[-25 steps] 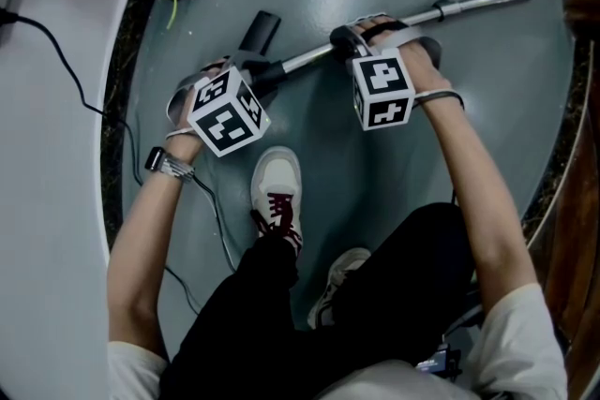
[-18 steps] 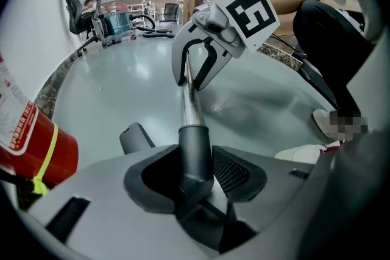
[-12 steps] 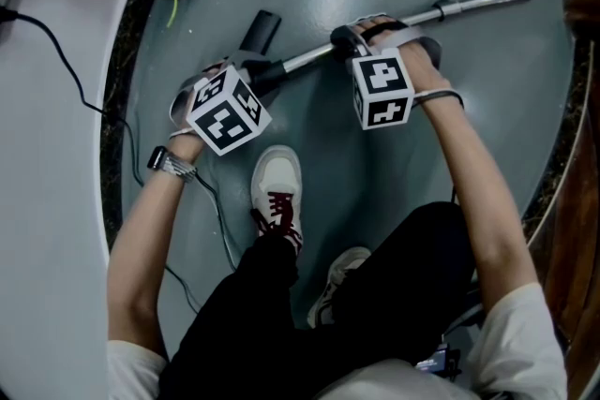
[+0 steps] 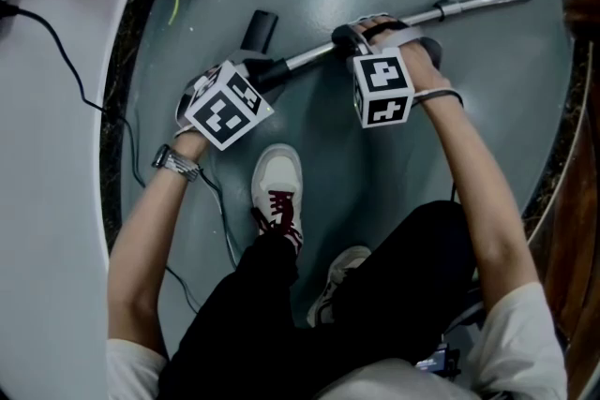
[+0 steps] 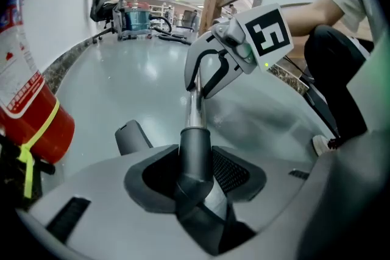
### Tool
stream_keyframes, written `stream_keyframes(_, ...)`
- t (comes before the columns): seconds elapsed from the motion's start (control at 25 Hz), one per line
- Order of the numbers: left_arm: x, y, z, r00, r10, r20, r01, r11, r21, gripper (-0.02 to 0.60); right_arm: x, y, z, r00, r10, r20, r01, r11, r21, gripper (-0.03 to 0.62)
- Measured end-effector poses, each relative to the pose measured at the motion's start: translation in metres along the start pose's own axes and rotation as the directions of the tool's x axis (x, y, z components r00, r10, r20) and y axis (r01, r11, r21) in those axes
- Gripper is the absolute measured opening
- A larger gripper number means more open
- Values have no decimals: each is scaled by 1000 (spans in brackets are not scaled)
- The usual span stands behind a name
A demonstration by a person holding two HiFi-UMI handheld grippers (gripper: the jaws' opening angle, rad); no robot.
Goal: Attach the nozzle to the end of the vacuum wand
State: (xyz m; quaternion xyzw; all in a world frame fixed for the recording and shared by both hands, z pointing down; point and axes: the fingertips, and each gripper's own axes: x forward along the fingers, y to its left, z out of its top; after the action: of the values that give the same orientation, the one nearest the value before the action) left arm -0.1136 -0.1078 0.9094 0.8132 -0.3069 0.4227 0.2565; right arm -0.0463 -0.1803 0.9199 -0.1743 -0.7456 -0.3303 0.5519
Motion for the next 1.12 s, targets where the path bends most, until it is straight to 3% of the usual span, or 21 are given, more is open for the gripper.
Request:
stream_keyframes(0.12,-2,2,3,1000,1,22,0,1000,-26,170,-1,-1,0,1000,3,-5,-3,1000,5,147)
stream_keyframes(0.28,-2,0,3,1000,3,14,-3,1000,1,170,-5,-5,4,1000,-12,-6,12,1000,-4,147)
stream_keyframes(0.56,1,-2,2,999,38,-10,-36,991,132,170,-6,-6,5,1000,-17,-9,16,1000,-8,147)
stream_keyframes(0.76,0,0,3,998,62,-10,-59,981,185,170,-5,-8,4,1000,-22,-16,22,1000,-11,147)
stream_keyframes(1.12,-2,3,6,1000,26,8,-27,999,21,164,-8,-10,7,999,-34,-16,34,999,-11,147)
